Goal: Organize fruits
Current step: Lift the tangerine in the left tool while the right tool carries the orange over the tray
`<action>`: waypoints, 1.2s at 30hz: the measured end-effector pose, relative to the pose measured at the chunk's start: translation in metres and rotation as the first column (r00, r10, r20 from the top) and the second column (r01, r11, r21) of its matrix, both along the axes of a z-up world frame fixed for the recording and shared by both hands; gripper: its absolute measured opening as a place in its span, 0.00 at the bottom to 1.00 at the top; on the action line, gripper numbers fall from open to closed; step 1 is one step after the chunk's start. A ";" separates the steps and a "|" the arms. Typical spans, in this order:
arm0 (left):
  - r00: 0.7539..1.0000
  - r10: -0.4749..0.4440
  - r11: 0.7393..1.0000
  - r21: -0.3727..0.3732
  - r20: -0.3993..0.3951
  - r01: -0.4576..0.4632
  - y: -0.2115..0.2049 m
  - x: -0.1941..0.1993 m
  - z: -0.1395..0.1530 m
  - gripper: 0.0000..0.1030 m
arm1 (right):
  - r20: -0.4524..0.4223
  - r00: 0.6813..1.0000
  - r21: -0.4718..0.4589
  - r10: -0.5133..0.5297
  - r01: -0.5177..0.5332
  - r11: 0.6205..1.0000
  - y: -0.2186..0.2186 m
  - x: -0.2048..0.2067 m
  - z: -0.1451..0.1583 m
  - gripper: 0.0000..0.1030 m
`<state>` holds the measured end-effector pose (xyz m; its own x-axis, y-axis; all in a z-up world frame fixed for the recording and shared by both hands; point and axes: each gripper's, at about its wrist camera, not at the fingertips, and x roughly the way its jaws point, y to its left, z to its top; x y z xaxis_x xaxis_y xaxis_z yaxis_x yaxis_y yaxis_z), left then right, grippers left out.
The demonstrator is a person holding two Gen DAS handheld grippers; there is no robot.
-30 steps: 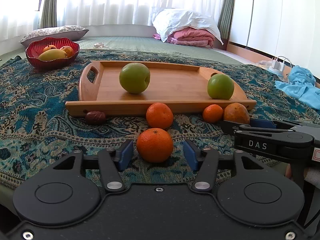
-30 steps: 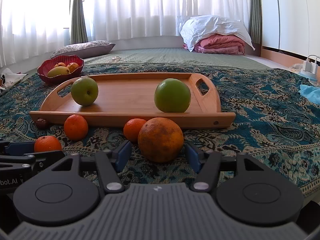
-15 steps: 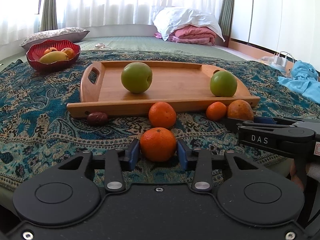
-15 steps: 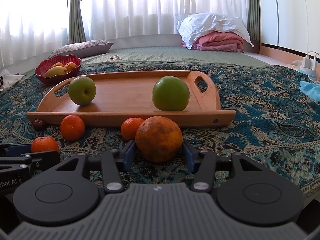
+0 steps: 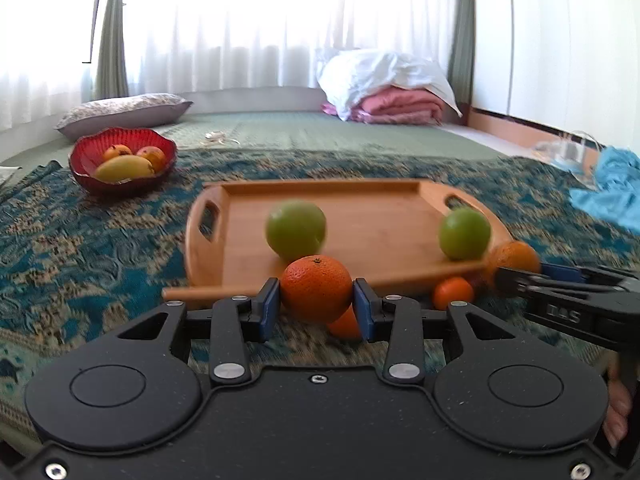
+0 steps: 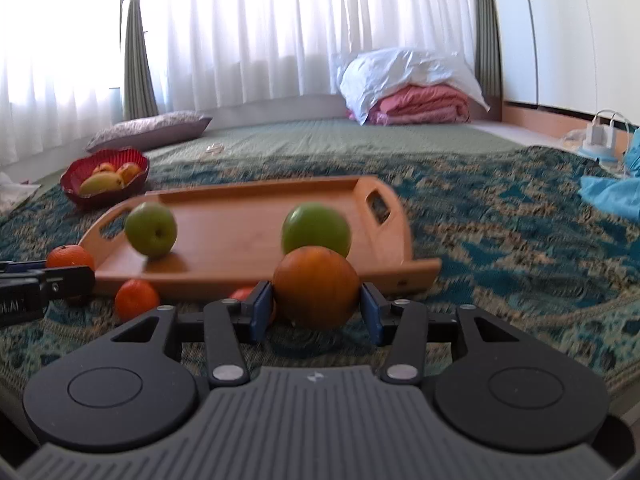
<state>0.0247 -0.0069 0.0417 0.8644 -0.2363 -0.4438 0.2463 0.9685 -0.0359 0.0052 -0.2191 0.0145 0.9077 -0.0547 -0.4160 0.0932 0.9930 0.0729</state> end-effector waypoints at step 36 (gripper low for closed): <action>0.997 0.066 0.998 0.003 -0.045 -0.066 0.017 0.030 -0.003 0.36 | -0.031 0.998 -0.017 -0.049 0.048 0.999 -0.007 -0.008 -0.016 0.52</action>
